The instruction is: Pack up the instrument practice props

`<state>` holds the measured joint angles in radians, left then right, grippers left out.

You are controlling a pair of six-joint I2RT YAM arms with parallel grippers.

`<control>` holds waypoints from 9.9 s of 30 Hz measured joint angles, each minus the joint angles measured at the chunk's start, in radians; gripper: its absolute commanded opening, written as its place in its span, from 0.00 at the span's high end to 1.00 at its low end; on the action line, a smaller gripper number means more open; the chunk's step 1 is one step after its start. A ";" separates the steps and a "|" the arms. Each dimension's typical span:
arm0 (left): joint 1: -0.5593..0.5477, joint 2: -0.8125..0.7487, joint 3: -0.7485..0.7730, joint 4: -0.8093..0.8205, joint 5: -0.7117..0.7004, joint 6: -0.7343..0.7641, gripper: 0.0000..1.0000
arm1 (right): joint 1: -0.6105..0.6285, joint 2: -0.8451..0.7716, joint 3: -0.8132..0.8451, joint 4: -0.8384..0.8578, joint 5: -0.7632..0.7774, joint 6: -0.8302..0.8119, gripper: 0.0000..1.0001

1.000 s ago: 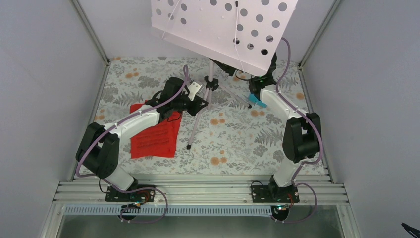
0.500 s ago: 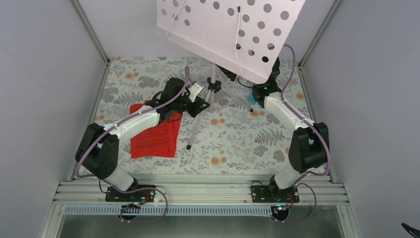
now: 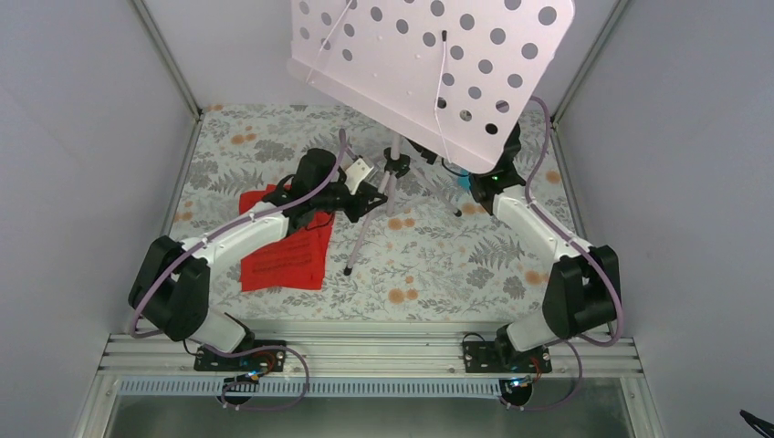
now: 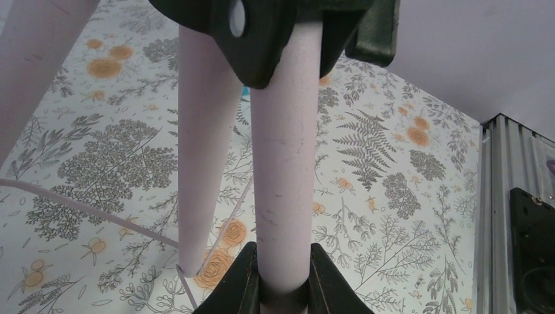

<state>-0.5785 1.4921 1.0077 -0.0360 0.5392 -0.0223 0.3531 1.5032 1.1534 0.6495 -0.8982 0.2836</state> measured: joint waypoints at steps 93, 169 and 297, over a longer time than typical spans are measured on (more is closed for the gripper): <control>-0.105 -0.204 -0.184 0.163 0.073 0.018 0.98 | 0.135 -0.284 -0.064 -0.380 0.194 -0.110 0.67; -0.452 0.054 -0.181 0.754 -0.592 -0.095 0.50 | 0.143 -0.553 -0.306 -0.359 0.399 -0.003 0.96; -0.204 0.428 0.208 -0.399 -0.802 -1.248 0.37 | 0.060 -0.786 -0.399 -0.909 0.913 0.259 0.12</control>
<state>-0.7830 1.9202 1.2156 -0.4347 -0.2630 -1.2701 0.4129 0.7174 0.7540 -0.2592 0.0147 0.5426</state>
